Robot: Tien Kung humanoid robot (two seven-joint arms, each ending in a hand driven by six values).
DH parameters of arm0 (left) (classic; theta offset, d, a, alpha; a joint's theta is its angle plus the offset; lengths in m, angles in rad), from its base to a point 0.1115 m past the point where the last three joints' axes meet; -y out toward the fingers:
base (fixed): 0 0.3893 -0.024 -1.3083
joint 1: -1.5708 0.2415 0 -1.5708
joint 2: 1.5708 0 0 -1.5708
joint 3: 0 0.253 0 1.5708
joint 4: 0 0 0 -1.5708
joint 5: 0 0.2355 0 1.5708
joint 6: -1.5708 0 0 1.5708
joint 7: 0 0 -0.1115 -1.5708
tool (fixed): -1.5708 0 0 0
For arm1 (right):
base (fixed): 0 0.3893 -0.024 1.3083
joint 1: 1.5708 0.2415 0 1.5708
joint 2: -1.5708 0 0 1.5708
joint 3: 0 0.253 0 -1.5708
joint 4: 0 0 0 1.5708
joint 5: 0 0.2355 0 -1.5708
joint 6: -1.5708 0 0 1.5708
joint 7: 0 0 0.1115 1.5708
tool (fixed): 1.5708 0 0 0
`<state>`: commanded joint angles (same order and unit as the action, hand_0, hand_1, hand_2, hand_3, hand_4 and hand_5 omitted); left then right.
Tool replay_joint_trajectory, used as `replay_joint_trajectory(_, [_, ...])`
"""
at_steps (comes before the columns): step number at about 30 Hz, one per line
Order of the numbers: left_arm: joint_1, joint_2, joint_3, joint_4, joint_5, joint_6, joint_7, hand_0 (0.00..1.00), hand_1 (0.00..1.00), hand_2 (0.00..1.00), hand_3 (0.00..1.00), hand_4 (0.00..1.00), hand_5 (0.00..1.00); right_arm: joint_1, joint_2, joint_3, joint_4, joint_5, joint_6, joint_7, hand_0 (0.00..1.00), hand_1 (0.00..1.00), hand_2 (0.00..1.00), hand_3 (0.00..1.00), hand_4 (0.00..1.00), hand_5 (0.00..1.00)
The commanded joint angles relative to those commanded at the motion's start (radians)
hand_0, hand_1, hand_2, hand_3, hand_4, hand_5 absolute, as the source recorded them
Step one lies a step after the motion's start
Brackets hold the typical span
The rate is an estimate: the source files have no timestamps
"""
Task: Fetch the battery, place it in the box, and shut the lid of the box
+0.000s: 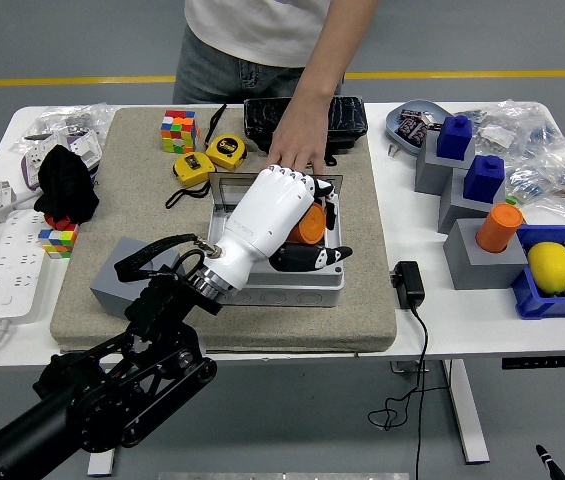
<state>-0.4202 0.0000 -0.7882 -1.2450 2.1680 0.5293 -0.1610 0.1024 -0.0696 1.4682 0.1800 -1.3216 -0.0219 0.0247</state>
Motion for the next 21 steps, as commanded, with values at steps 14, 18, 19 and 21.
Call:
replay_joint_trajectory(14, [-0.05, 0.0, 0.004, 0.114, -0.003, 0.006, -0.005, 0.041, 0.002, 0.002, 0.002, 0.962, 0.167, 0.0, -0.001, 0.001, 0.0, -0.011, 0.001, -0.003, 0.853, 0.745, 0.725, 0.764, 0.998, 0.998])
replay_joint_trajectory(18, [-0.058, 0.0, 0.011, 0.142, -0.008, 0.007, -0.006, 0.043, 0.002, 0.002, 0.002, 0.957, 0.166, -0.001, -0.001, 0.003, 0.0, -0.014, 0.001, -0.004, 0.853, 0.744, 0.725, 0.764, 0.998, 0.998])
replay_joint_trajectory(19, [-0.059, 0.0, 0.013, 0.144, -0.008, 0.008, -0.006, 0.043, 0.002, 0.002, 0.002, 0.957, 0.166, -0.001, -0.001, 0.002, 0.0, -0.014, 0.001, -0.004, 0.853, 0.744, 0.725, 0.764, 0.998, 0.998])
replay_joint_trajectory(21, [-0.06, 0.0, 0.015, 0.146, -0.009, 0.008, -0.006, 0.043, 0.002, 0.002, 0.002, 0.955, 0.166, -0.001, -0.001, 0.001, 0.0, -0.012, 0.001, -0.003, 0.853, 0.744, 0.725, 0.764, 0.998, 0.998])
